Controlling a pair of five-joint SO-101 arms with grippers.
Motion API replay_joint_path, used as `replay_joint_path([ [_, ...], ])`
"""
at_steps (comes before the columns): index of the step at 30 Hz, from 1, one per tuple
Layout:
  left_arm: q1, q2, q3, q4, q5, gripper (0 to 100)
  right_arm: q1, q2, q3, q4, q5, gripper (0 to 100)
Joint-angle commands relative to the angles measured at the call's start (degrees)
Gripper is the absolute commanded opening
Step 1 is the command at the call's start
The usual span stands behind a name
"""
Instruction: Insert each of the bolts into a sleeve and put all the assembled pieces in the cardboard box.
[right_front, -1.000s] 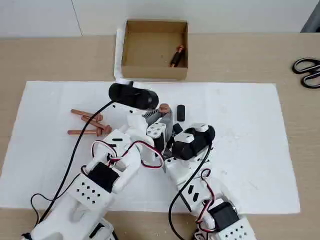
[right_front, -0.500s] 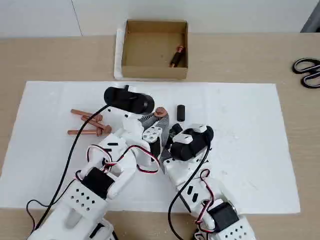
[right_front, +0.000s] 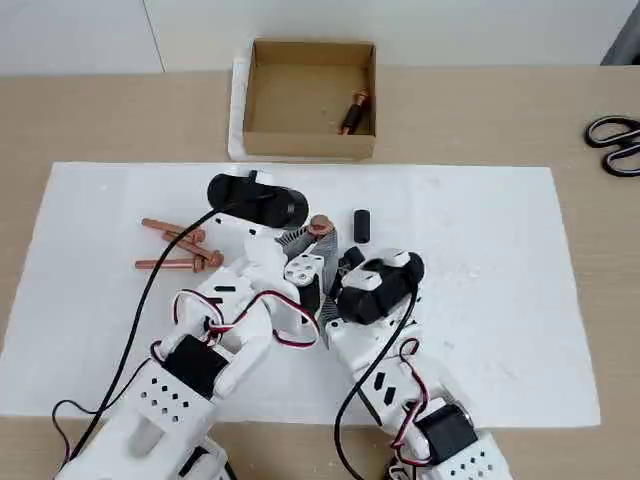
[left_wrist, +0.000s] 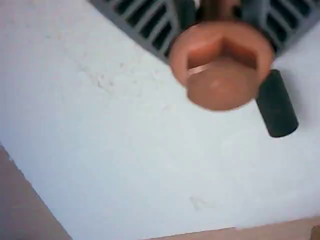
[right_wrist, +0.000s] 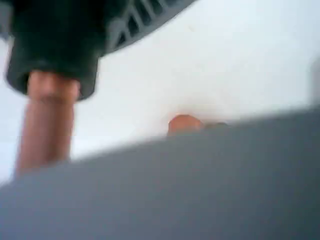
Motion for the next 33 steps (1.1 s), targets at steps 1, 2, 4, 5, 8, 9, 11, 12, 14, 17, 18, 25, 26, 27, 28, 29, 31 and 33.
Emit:
replay_joint_path([
  [1,-0.4,-1.1,0.0,1.2,-0.6,0,-0.7,-1.5,0.4,-0.5,1.4,0.4],
  [2,-0.4,-1.1,0.0,1.8,-0.6,0,-0.7,-1.5,0.4,-0.5,1.4,0.4],
  [4,-0.4,-1.1,0.0,2.5,-0.6,0,-0.7,-1.5,0.4,-0.5,1.4,0.4],
  [5,-0.4,-1.1,0.0,2.9,-0.6,0,-0.7,-1.5,0.4,-0.5,1.4,0.4],
  [8,-0.4,-1.1,0.0,3.0,-0.6,0,-0.7,-1.5,0.4,-0.5,1.4,0.4],
  [9,-0.3,-1.1,0.0,3.1,-0.5,0,-0.7,-1.5,0.3,-0.5,1.4,0.4],
  [11,-0.3,-1.1,0.0,4.4,1.0,0,-0.7,-1.5,0.3,-0.5,1.4,0.4],
  [12,-0.3,-1.1,0.0,5.3,1.4,0,-0.7,-1.5,0.3,-0.5,1.4,0.4],
  [14,-0.3,-1.1,0.0,6.7,1.9,0,-0.7,-1.5,0.2,-0.5,1.4,0.4],
  [17,-0.3,-1.1,0.1,7.0,2.6,0,-0.7,-1.5,0.2,-0.5,1.4,0.4],
  [18,-0.3,-1.1,0.1,7.0,2.6,0,-0.7,-1.5,0.2,-0.5,1.4,0.4],
  [25,-0.3,-1.3,2.6,7.0,2.6,0,-0.7,-1.5,0.2,-0.5,1.4,0.4],
  [26,-0.3,-1.4,3.1,7.0,2.6,0,-0.7,-1.5,0.2,-0.5,1.4,0.4],
  [27,-0.2,-1.4,3.6,7.0,2.6,0,-0.7,-1.5,0.2,-0.5,1.4,0.4],
  [28,-0.2,-1.4,3.9,7.0,2.6,0,-0.7,-1.5,0.2,-0.5,1.4,0.4],
  [29,-0.2,-1.5,4.2,7.0,2.6,0,-0.7,-1.5,0.2,-0.5,1.4,0.4],
  [31,-0.2,-1.5,4.4,7.0,2.7,0,-0.7,-1.5,0.2,-0.5,1.4,0.4],
  [33,-0.2,-1.5,4.4,7.0,2.7,0,-0.7,-1.5,0.2,-0.5,1.4,0.4],
])
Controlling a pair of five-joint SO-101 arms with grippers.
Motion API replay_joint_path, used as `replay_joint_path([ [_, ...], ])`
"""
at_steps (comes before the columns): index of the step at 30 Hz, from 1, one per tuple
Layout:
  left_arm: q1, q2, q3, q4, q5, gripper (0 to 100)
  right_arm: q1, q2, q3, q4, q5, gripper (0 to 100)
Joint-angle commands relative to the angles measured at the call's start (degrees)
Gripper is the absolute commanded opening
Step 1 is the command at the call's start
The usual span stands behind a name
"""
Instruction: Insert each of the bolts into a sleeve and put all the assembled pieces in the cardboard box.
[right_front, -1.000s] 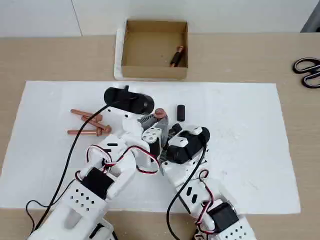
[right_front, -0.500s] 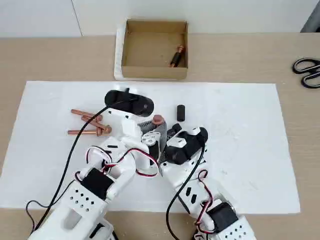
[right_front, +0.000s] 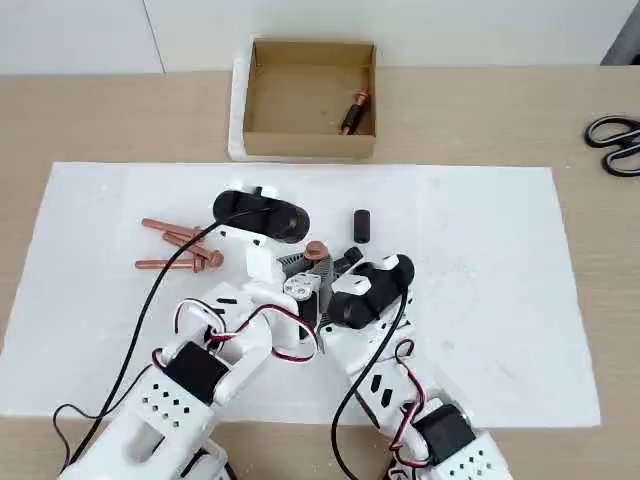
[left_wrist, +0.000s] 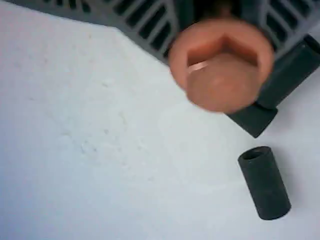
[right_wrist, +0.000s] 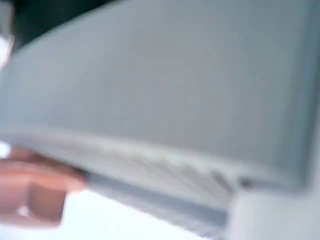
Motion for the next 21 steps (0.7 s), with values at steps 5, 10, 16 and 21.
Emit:
replay_joint_path([
  [5,-0.3,-0.2,0.4,0.9,0.3,8,0.3,-1.6,0.3,-0.5,0.9,0.4],
  [10,-0.3,-0.3,-0.1,4.3,3.3,26,0.3,-1.6,0.3,-0.5,0.9,0.4],
  [16,-1.1,-0.3,-6.8,12.5,4.7,30,0.3,-1.6,0.4,-0.5,0.9,0.4],
  [21,-4.3,-0.3,-12.3,16.5,4.7,30,0.3,-1.6,0.4,-0.4,0.9,0.4],
])
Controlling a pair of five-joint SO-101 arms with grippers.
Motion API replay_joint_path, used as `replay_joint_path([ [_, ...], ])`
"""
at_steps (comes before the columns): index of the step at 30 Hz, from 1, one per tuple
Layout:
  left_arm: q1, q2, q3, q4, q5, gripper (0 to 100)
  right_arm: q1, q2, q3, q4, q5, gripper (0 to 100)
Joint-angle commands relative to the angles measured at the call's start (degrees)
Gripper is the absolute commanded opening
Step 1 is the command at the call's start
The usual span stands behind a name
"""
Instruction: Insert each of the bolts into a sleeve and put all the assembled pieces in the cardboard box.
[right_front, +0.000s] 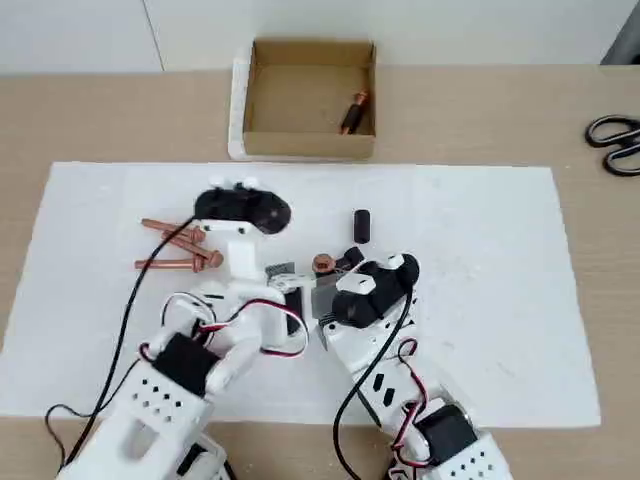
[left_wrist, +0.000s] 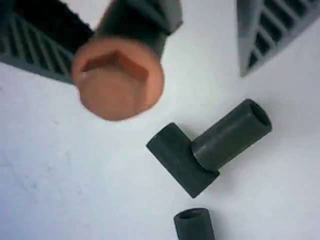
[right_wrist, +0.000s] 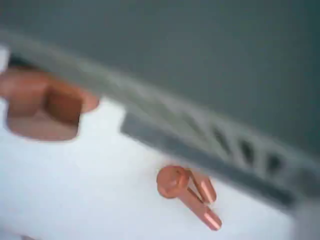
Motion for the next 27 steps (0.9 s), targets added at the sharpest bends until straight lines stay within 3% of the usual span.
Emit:
replay_joint_path([
  [1,-2.7,-0.8,-5.8,2.5,0.4,30,0.0,-1.5,0.4,-0.4,0.8,0.4],
  [8,-12.4,-0.8,-12.4,9.1,0.0,30,0.8,-1.5,0.4,-0.3,0.6,0.4],
  [14,-29.1,-0.8,-13.1,17.3,-1.0,30,3.8,-1.3,0.2,1.4,0.5,0.4],
  [20,-44.9,-0.7,-10.5,22.9,-26.1,30,9.7,-1.0,-3.3,10.3,0.8,0.4],
  [23,-48.5,-0.7,-10.2,24.2,-28.1,30,15.3,-0.9,-7.3,10.9,3.1,0.4],
  [27,-49.5,-0.7,-10.2,24.4,-28.1,30,17.1,0.5,-13.9,10.1,6.3,0.4],
])
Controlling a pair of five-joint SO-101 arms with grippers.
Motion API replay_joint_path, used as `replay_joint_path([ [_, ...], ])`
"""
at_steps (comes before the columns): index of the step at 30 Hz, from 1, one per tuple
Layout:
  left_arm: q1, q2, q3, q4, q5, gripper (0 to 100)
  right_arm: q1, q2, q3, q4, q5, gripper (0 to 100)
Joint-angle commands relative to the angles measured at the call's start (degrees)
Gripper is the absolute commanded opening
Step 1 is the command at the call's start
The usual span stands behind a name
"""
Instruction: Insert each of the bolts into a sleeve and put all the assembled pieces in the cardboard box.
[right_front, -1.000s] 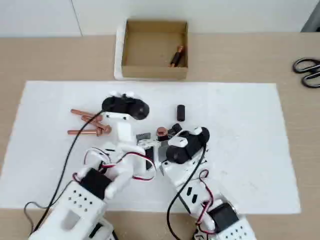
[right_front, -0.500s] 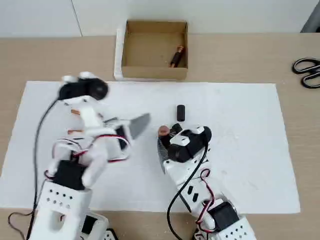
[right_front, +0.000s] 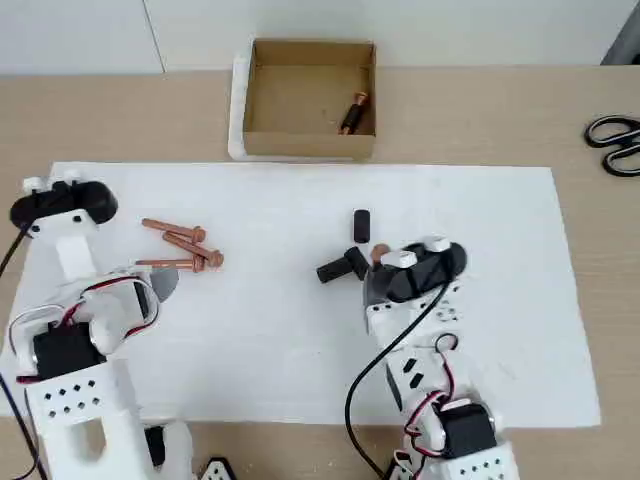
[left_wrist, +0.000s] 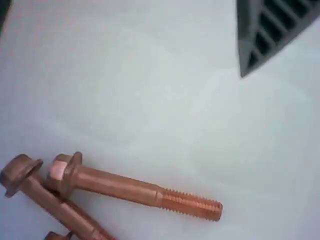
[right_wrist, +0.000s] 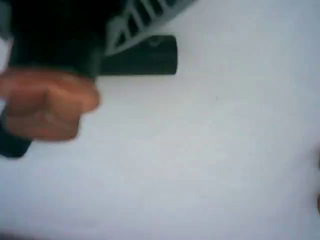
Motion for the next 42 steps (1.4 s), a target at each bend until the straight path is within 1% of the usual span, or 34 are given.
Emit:
replay_joint_path([
  [1,-1.0,-0.7,-0.2,0.3,-0.8,30,1.5,1.8,-9.1,-1.5,2.4,0.4],
  [4,-1.0,-0.7,-0.2,0.3,-0.8,30,1.5,9.1,-13.7,-8.7,2.4,0.4],
  [7,-0.8,-0.7,-0.2,0.3,-0.8,30,1.5,20.5,-19.3,-18.4,2.4,0.4],
  [13,-0.8,-0.7,0.7,0.4,-0.8,30,3.6,49.5,-36.6,-32.0,2.3,0.4],
  [18,-0.8,-0.7,3.7,0.4,-0.8,30,6.2,74.9,-55.8,-39.3,2.3,0.4],
  [22,-1.0,-0.7,3.9,0.4,-0.8,30,6.5,93.3,-72.2,-42.7,2.3,0.4],
  [25,-1.0,-0.7,3.9,0.4,-0.8,30,6.4,104.5,-83.3,-44.6,2.3,0.4],
  [34,-1.0,-0.8,4.1,0.4,-0.8,30,3.4,128.7,-109.5,-44.7,2.3,0.4],
  [42,-0.7,-0.8,4.1,0.4,-0.8,30,2.9,152.0,-136.2,-44.8,2.3,0.6],
])
